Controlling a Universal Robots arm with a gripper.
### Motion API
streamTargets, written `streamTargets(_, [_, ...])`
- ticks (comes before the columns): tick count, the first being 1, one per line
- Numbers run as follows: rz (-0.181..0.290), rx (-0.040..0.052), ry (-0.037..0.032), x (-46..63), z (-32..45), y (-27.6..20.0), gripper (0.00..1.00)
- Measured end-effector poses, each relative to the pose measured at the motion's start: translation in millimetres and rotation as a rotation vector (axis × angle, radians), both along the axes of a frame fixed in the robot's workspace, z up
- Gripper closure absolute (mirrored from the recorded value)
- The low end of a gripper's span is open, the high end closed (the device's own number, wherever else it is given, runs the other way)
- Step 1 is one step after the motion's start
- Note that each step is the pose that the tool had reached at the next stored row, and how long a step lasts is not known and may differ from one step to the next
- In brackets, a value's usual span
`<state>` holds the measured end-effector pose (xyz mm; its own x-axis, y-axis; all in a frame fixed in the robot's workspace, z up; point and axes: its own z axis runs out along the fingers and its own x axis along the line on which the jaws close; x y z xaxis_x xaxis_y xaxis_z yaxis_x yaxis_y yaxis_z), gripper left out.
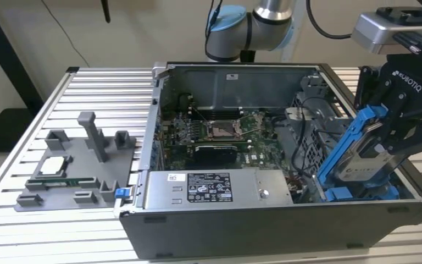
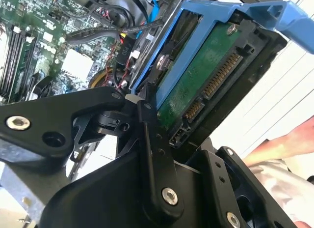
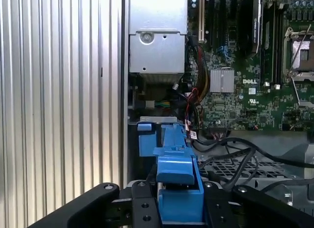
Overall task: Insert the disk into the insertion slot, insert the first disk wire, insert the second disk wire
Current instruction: 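Insert the disk into the insertion slot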
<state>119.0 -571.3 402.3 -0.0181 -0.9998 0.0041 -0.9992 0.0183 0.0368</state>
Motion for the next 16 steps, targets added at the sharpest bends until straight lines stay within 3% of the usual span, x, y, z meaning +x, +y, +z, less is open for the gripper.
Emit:
streamTargets(11, [0.0, 0.0008, 0.0, 0.0, -18.7, 2.8, 1.0])
streamTargets(16, [0.0, 0.0012, 0.0, 0.0, -22.9, 4.4, 1.0])
